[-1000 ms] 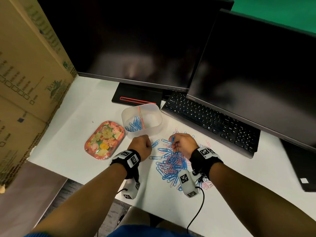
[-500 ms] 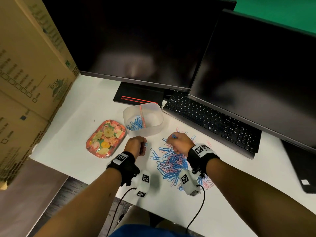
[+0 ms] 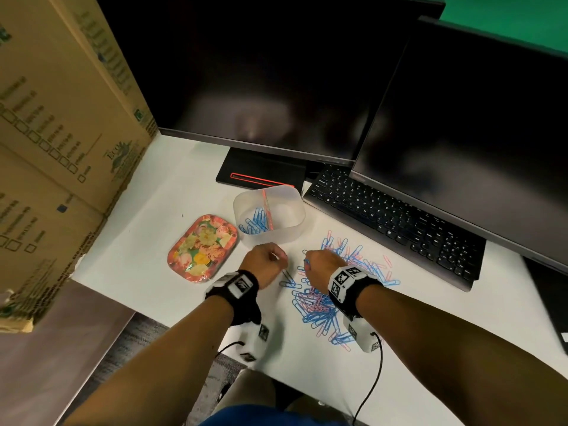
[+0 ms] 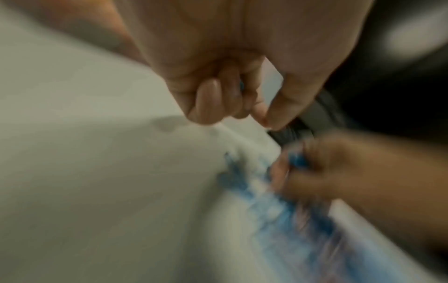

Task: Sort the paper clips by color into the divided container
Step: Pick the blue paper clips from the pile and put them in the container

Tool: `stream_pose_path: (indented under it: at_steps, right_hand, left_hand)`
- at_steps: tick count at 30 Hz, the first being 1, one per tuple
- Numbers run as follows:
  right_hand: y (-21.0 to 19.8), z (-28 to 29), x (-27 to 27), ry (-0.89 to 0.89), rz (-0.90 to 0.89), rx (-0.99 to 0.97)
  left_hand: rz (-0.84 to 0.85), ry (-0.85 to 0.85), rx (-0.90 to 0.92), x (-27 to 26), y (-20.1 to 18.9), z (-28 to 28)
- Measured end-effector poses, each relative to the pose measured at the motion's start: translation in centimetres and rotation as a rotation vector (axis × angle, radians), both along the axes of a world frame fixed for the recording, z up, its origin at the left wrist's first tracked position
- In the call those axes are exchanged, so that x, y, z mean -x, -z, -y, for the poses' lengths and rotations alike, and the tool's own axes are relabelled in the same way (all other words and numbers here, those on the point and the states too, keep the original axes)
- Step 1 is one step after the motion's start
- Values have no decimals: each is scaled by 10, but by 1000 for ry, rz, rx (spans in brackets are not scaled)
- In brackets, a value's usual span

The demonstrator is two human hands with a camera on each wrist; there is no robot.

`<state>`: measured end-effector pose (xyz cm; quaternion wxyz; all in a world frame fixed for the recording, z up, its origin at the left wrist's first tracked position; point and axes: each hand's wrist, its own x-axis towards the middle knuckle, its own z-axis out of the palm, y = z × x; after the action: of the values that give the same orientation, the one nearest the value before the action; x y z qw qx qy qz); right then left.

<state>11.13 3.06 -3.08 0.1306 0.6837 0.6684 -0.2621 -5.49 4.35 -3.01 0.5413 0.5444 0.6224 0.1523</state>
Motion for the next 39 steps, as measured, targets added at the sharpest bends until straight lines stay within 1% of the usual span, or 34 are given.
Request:
stream_pose_path:
  at_steps: [1, 2, 3, 4, 6, 8, 11, 12, 14, 15, 16, 18, 20, 21, 24, 27, 29, 31, 33, 36, 39]
  right_hand:
    - [1, 0, 0, 4, 8, 15]
    - [1, 0, 0, 13, 5, 33]
    - [1, 1, -1, 26, -4, 46]
    - [1, 1, -3, 40, -21, 49]
    - [0, 3, -8, 72, -97, 36]
    - [-5, 5, -14, 121, -217, -2]
    - [-17, 3, -18, 190, -363, -53]
    - [-21, 0, -18, 221, -405, -56]
    - [-30, -11, -14, 277, -504, -30]
    - [-36, -17, -11, 319, -591, 1]
    - [-42, -23, -7, 368, -695, 37]
    - [-55, -33, 1, 440, -871, 94]
    - [-69, -43, 12, 484, -999, 115]
    - [-76, -47, 17, 510, -1045, 119]
    - [-87, -61, 37, 587, -1125, 125]
    - [-90, -71, 60, 658, -1145, 143]
    - [-91, -75, 70, 622, -1085, 99]
    - [-90, -78, 74, 533, -1018, 66]
    - [-90, -79, 71, 486, -966, 70]
    - [-90, -78, 57, 477, -941, 65]
    - [-92, -67, 31, 534, -996, 31]
  left_hand:
    - [-163, 189, -92, -2, 2, 2]
    - [-293, 339, -162, -4, 5, 3]
    - [-380, 447, -220, -6, 8, 3]
    - [-439, 509, -258, -7, 10, 3]
    - [-492, 553, -299, -9, 10, 0]
    - [-548, 603, -316, -11, 10, -2]
    - [-621, 674, -288, -11, 12, -2]
    - [-623, 670, -283, -10, 12, -1]
    - [-554, 601, -264, -9, 11, -1]
    - [-489, 540, -252, -7, 8, -2]
    - [-405, 455, -226, -5, 5, -2]
    - [-186, 245, -150, 2, -4, -4]
    - [28, 28, -95, 13, -19, -6]
    - [91, -73, -78, 18, -28, -9]
    - [263, -376, -6, 30, -52, -27]
    - [397, -524, 26, 31, -71, -42]
    - [484, -598, 54, 28, -83, -49]
    - [491, -625, 65, 26, -89, -57]
    - [415, -606, 74, 27, -88, -63]
    - [307, -572, 57, 29, -79, -65]
    - [237, -512, -10, 28, -69, -62]
